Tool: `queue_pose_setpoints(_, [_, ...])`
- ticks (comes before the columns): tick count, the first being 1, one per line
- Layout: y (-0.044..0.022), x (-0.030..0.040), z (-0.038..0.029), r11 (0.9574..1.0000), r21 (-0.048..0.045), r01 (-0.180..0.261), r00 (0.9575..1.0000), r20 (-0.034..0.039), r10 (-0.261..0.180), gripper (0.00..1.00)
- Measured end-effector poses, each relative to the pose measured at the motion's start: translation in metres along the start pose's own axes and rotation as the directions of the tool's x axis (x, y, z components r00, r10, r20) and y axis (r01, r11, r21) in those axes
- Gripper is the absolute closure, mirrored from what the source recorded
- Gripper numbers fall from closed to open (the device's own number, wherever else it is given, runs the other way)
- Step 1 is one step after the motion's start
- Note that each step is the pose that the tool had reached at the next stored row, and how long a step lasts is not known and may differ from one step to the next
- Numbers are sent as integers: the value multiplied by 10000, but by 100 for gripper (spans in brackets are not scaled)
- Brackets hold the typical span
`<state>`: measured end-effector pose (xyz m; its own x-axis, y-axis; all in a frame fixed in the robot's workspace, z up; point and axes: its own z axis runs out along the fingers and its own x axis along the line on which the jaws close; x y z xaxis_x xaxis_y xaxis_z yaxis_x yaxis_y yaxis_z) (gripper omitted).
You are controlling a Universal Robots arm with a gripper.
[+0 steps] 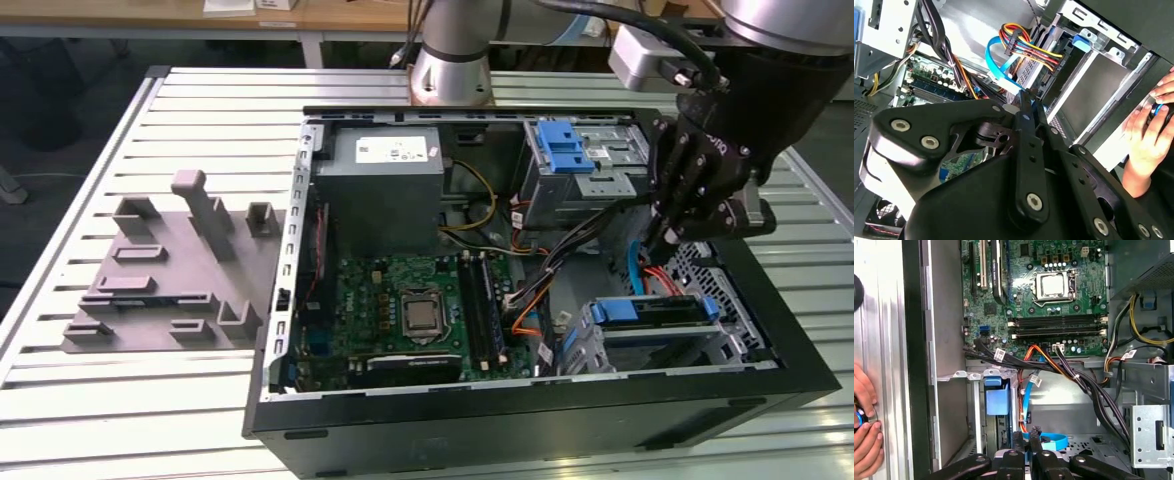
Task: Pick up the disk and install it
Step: 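Insert the second disk wire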
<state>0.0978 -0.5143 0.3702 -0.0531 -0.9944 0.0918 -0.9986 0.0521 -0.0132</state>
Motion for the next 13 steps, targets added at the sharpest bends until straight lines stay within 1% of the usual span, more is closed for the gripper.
queue_pose_setpoints(1, [-1, 0, 2, 10000, -5, -1, 10000, 99, 1, 84])
queue_pose_setpoints(2, [-1, 0, 3, 10000, -13, -2, 9997, 256, 2, 84])
queue_pose_setpoints(3, [-1, 2, 6, 10000, -20, -3, 9993, 383, 4, 84])
queue_pose_setpoints(4, [-1, 3, 13, 10000, -22, -3, 9991, 430, 4, 84])
queue_pose_setpoints(9, [-1, 9, 41, 10000, 0, -2, 9991, 423, 2, 84])
queue_pose_setpoints(13, [-1, 9, 55, 10000, 9, -1, 9994, 353, 0, 84])
